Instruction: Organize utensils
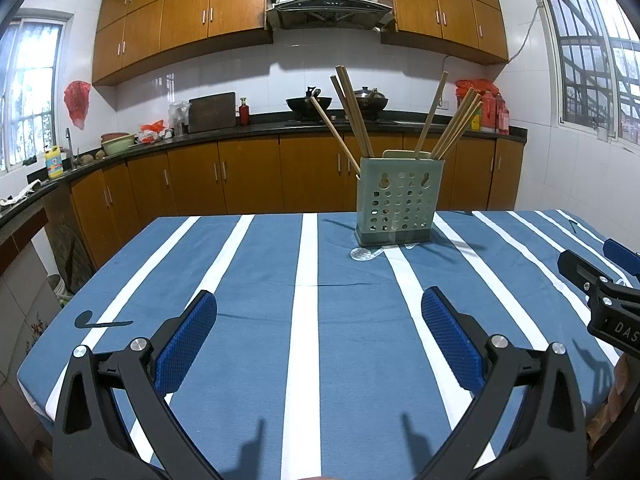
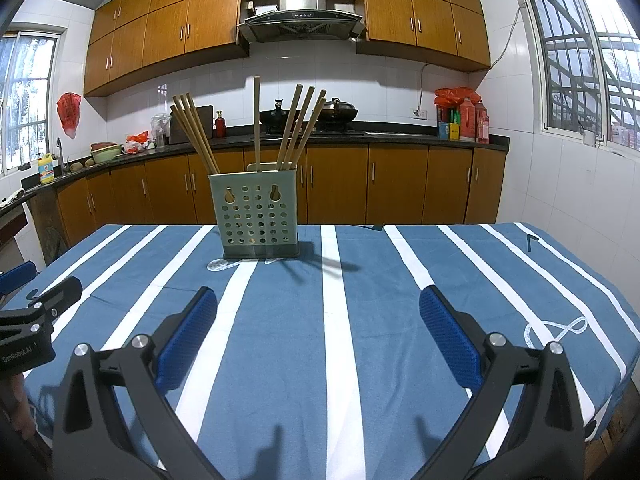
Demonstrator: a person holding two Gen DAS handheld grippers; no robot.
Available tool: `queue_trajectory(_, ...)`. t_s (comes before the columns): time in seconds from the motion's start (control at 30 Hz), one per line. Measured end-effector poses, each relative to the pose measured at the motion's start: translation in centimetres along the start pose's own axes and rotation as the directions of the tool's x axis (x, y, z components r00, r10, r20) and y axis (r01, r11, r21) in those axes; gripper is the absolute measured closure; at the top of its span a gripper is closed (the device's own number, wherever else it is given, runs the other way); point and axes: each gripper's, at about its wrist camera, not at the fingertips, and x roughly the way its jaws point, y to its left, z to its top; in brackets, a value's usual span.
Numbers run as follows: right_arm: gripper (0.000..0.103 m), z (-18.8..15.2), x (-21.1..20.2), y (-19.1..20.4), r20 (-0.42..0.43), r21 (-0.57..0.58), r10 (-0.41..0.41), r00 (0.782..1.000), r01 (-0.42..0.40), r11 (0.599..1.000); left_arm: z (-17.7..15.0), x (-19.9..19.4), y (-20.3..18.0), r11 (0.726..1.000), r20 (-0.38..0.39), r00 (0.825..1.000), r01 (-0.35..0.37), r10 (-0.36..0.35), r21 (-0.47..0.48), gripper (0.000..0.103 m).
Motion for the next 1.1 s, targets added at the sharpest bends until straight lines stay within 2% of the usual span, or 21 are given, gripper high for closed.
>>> queue_trajectory(1.1, 0.004, 0.02, -0.02, 0.1, -0.004, 0.004, 0.0, 1.0, 0.0, 1.0, -0.04, -0.13, -0.38, 1.0, -0.007, 1.0, 0.007, -0.007, 0.002, 0.002)
